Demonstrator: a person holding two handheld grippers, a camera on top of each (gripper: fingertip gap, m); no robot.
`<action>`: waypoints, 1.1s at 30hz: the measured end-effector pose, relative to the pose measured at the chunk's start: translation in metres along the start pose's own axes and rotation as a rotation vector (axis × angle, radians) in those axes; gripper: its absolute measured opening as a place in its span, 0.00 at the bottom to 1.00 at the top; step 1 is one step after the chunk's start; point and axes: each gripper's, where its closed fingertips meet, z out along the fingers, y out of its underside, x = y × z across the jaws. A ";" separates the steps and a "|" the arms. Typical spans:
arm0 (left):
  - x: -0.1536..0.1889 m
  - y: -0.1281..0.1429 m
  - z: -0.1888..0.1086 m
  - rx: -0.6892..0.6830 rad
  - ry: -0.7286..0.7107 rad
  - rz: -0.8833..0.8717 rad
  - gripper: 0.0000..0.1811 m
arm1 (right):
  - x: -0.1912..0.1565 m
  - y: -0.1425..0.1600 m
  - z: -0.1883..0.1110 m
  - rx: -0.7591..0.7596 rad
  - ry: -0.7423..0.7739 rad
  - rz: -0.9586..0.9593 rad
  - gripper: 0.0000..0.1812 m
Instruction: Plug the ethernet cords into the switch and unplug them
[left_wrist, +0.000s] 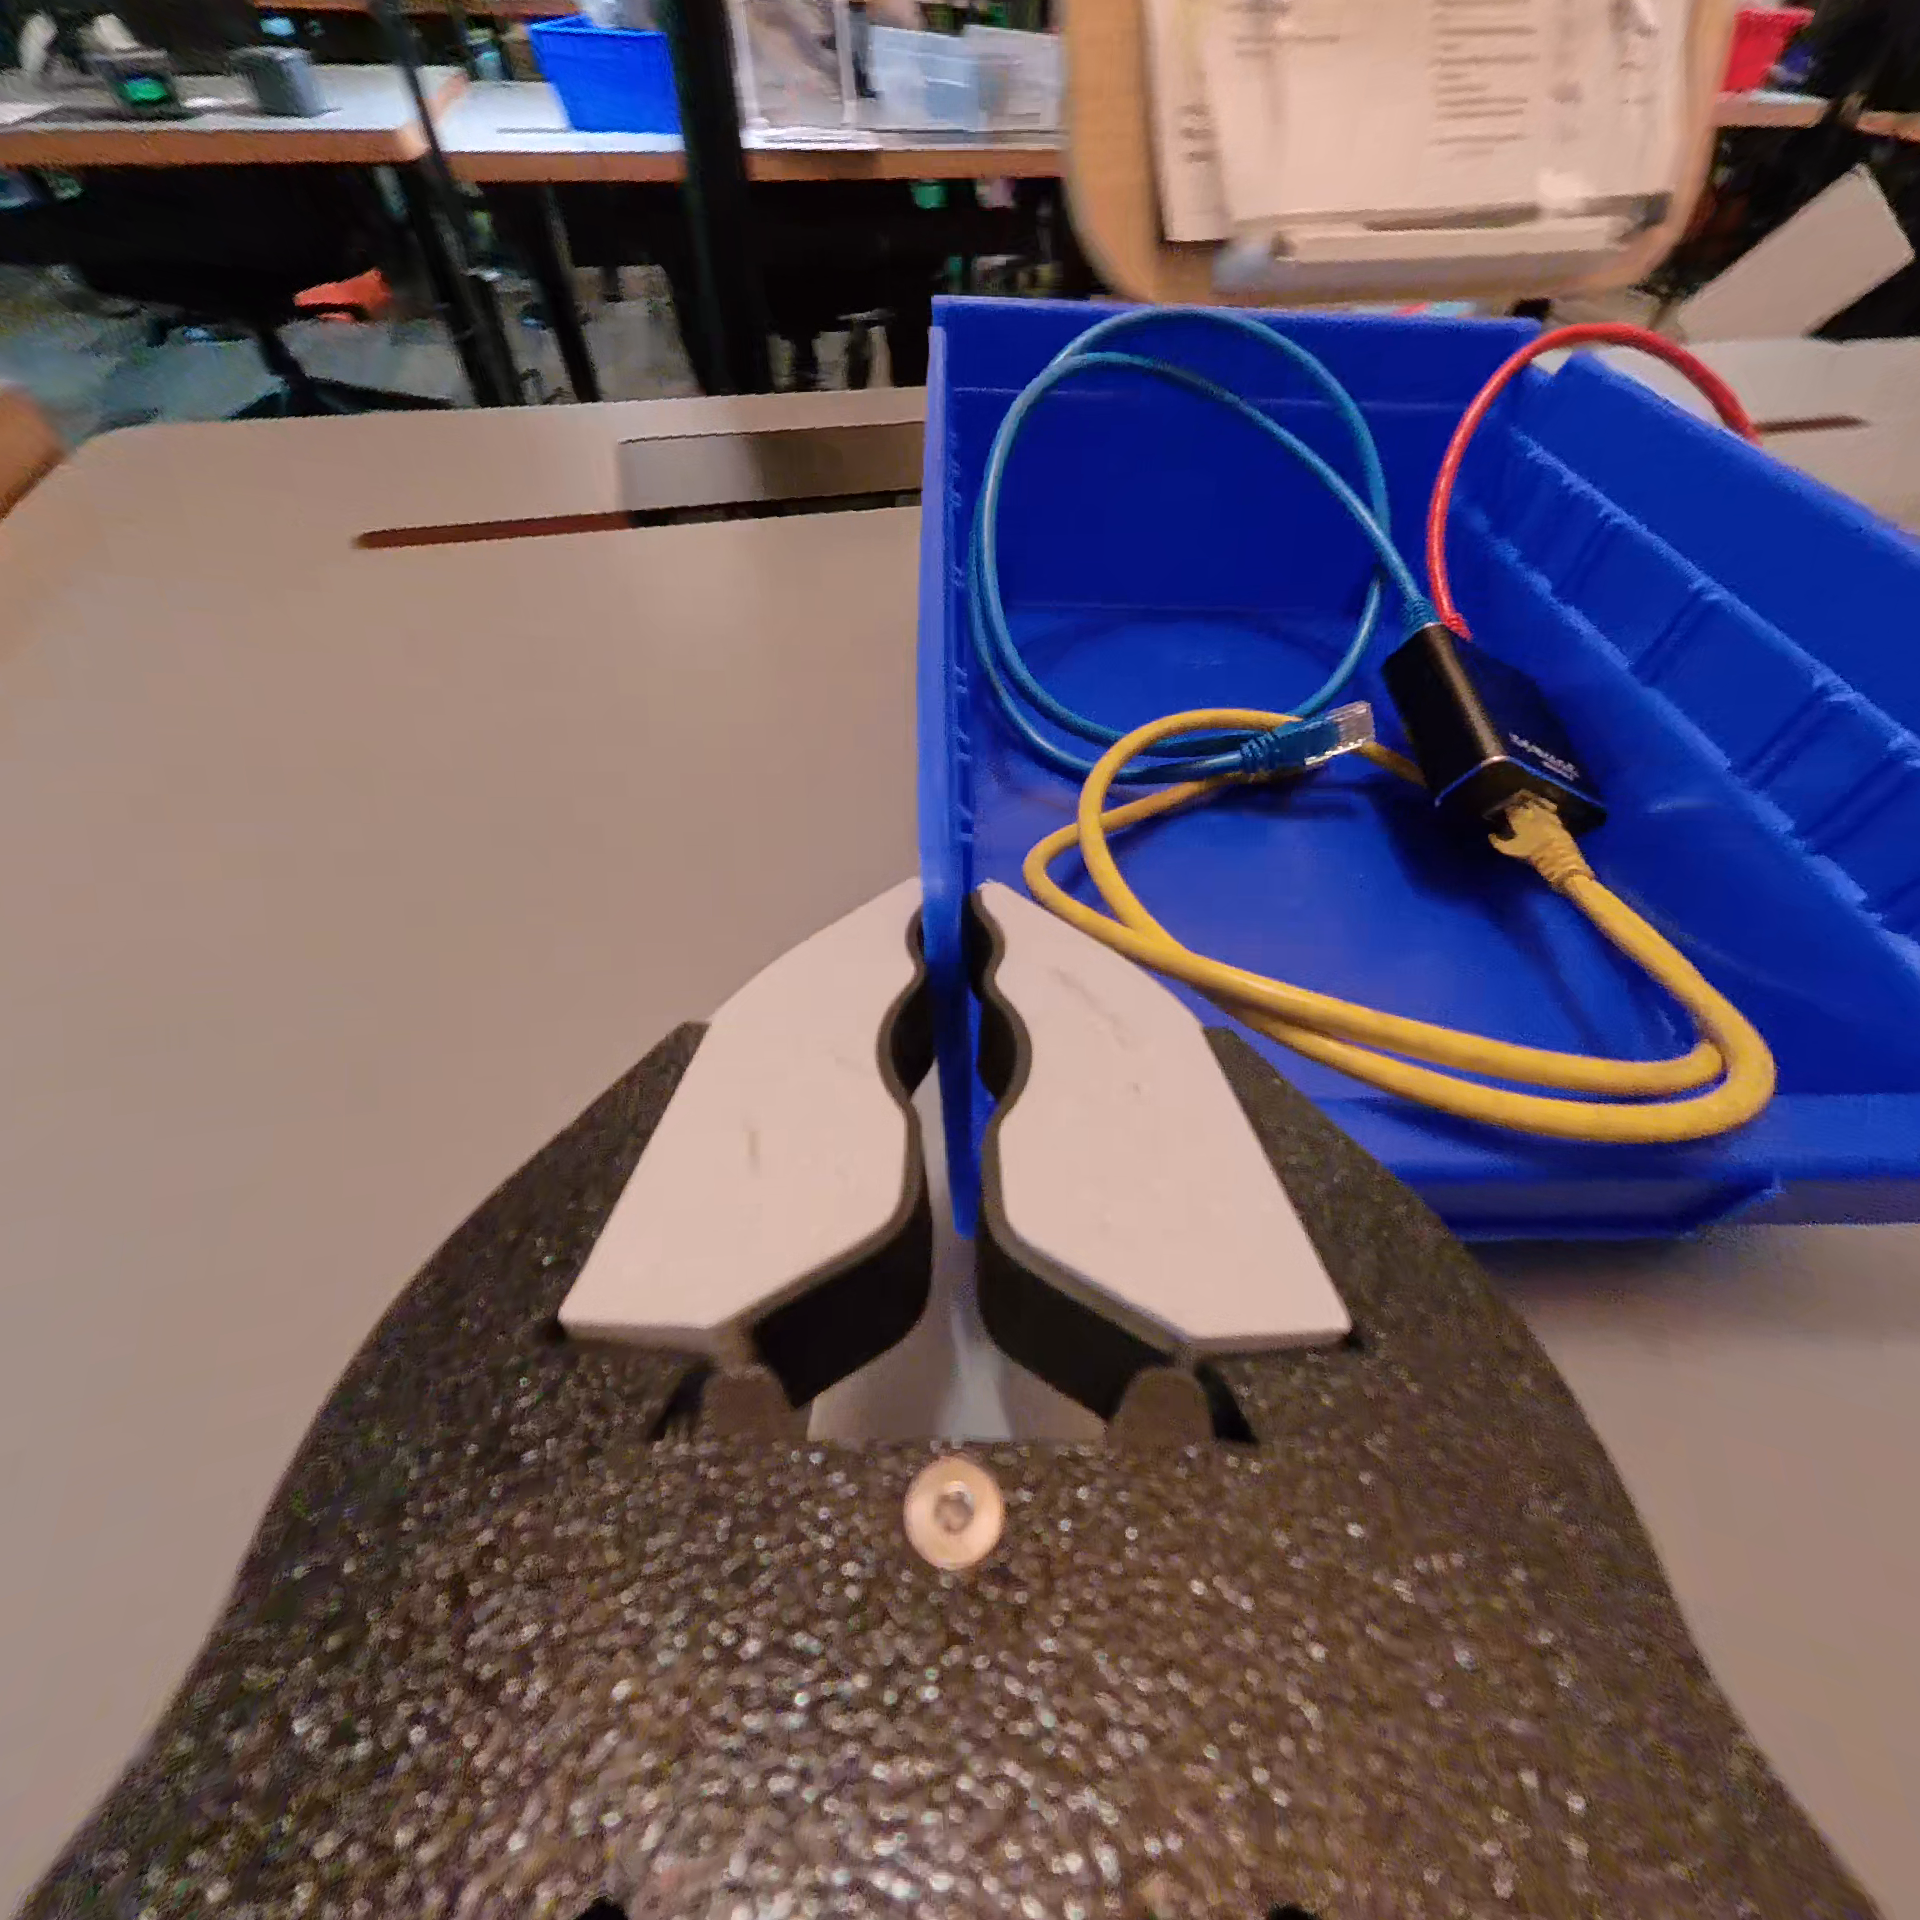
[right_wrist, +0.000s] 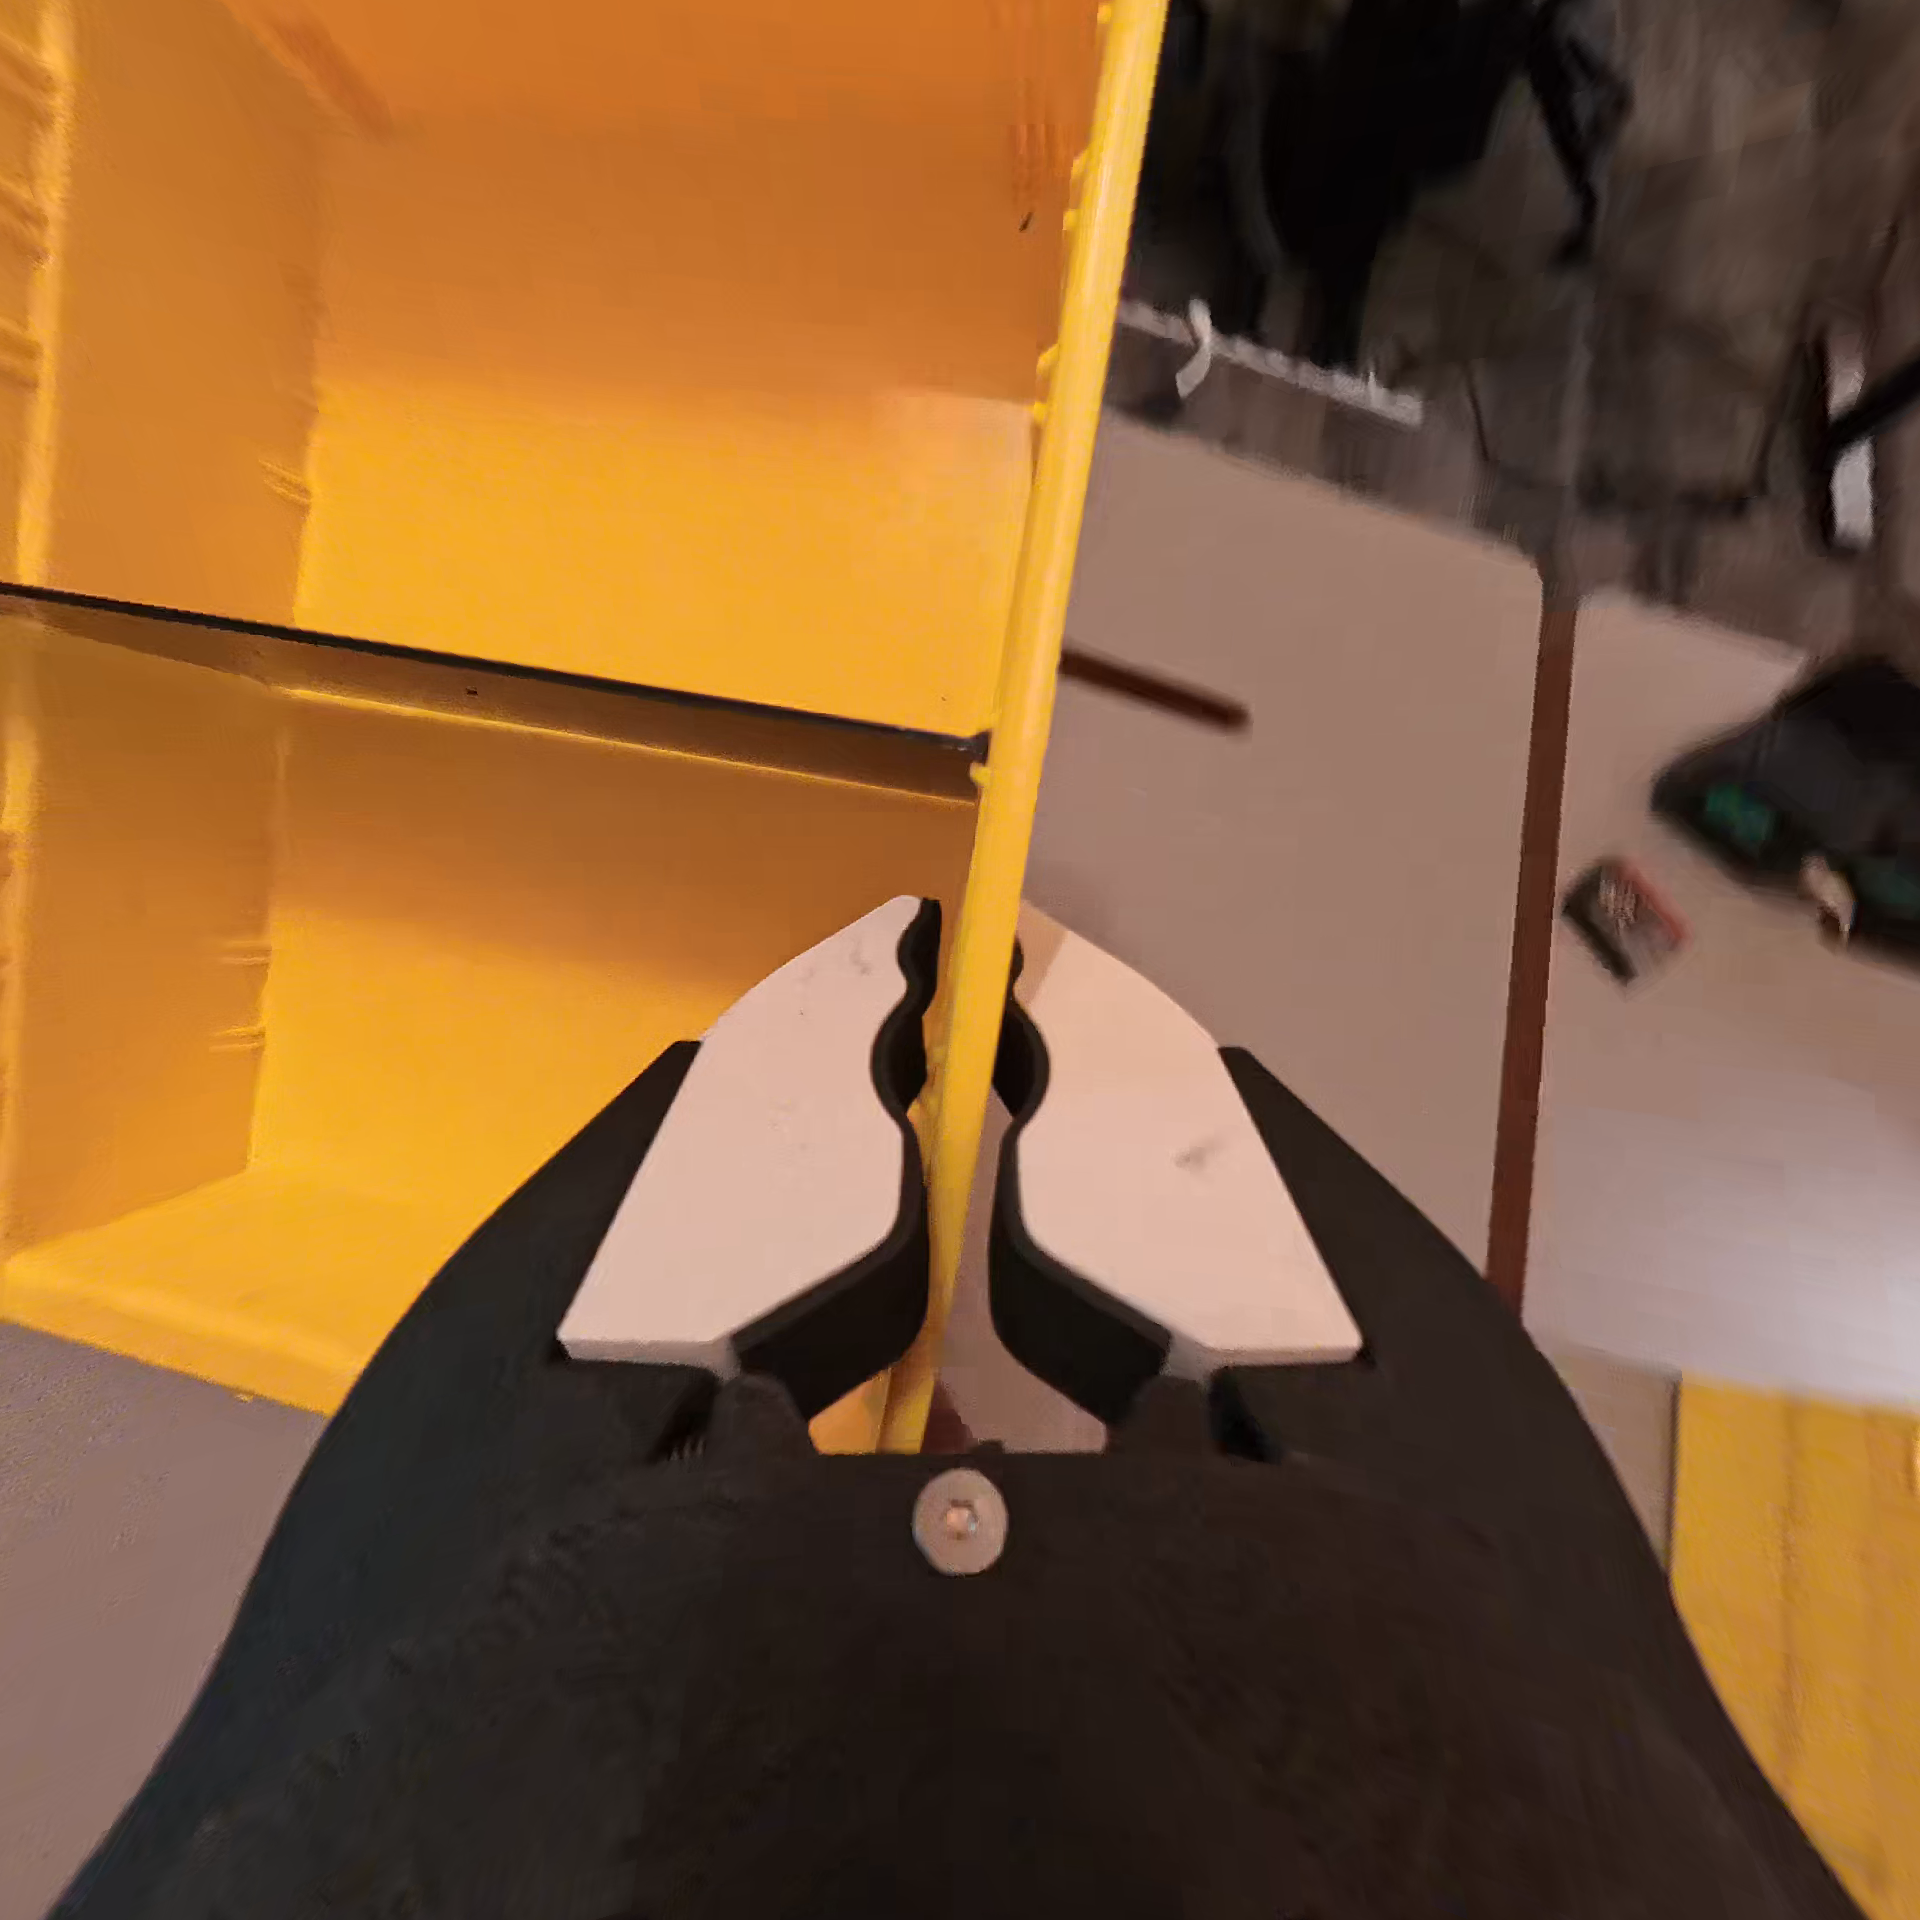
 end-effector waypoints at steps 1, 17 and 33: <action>-0.015 0.000 -0.003 -0.001 -0.026 -0.010 0.01 | 0.021 0.030 0.006 -0.047 0.004 0.054 0.04; -0.188 -0.006 0.003 -0.042 -0.265 -0.042 0.02 | 0.117 0.182 0.068 -0.291 -0.046 0.228 0.03; -0.048 -0.054 0.061 -0.481 0.367 -0.507 0.33 | 0.094 0.082 -0.008 0.124 0.125 -0.083 0.40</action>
